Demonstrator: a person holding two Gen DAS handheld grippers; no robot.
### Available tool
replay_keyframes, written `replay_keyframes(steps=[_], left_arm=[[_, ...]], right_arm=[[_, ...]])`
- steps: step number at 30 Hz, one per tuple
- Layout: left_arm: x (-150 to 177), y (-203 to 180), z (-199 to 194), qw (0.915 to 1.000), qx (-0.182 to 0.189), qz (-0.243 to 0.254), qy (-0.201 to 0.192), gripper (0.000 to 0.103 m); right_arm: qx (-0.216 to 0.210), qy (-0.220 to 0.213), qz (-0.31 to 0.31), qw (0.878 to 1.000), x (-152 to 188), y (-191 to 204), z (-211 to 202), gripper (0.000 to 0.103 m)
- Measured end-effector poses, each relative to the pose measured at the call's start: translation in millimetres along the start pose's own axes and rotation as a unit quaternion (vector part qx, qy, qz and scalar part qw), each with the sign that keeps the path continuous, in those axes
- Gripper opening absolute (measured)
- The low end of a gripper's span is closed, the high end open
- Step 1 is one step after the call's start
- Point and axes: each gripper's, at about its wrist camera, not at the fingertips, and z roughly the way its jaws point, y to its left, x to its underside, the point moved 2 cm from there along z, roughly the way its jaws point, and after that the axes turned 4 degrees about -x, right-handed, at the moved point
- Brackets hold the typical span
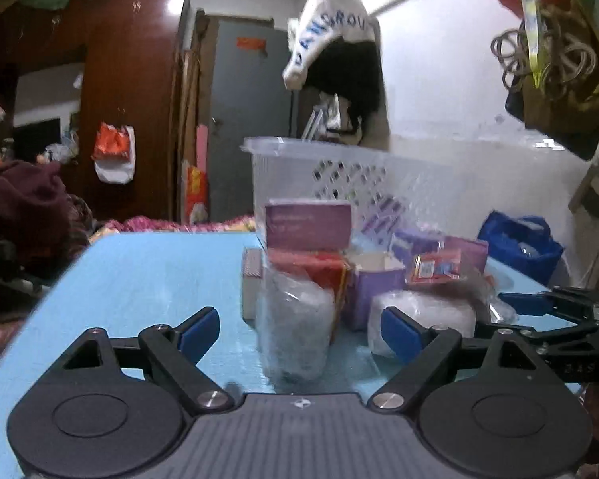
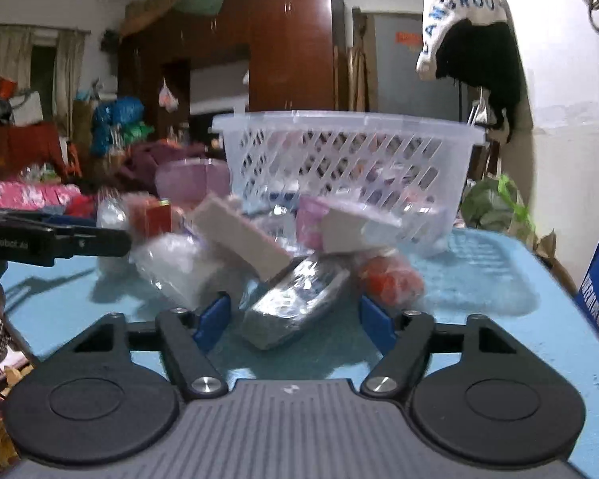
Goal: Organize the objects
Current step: 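Carry both purple boxes over the white basket and open both tools, then grasp the bagged dark item with the left tool while the right tool grasps the silver foil packet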
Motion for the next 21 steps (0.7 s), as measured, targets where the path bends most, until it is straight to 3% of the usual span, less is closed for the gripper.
replay_keyframes(steps=[5,8,11,13,15,21], left_arm=[[-1.4,5.3,4.2,0.9997,-0.015,-0.019,0.009,0.088],[3.2,7.8,6.8,0.9994,-0.011,-0.027,0.02,0.079],[6.8,3.7,9.4,0.9994,-0.019,-0.016,0.024,0.055],[9.6,2.5,5.5,0.9995,-0.025,-0.016,0.006,0.053],[13.4,2.4,-0.7,0.9992,-0.038,-0.008,-0.012,0.044],[18.2,5.1,-23.8,0.9977,-0.036,-0.013,-0.055,0.044]], right_arm=[[0.01,0.001,-0.012,1.0,7.7,6.5,-5.9,0.054],[0.007,-0.007,-0.008,1.0,17.6,8.5,-18.5,0.052],[0.006,-0.012,-0.012,1.0,25.0,6.7,-29.9,0.052],[0.012,-0.016,-0.019,1.0,28.1,5.7,-34.7,0.051],[0.013,-0.019,-0.022,1.0,28.2,3.8,-38.0,0.049],[0.015,-0.03,-0.018,0.999,29.9,-5.6,-45.2,0.045]])
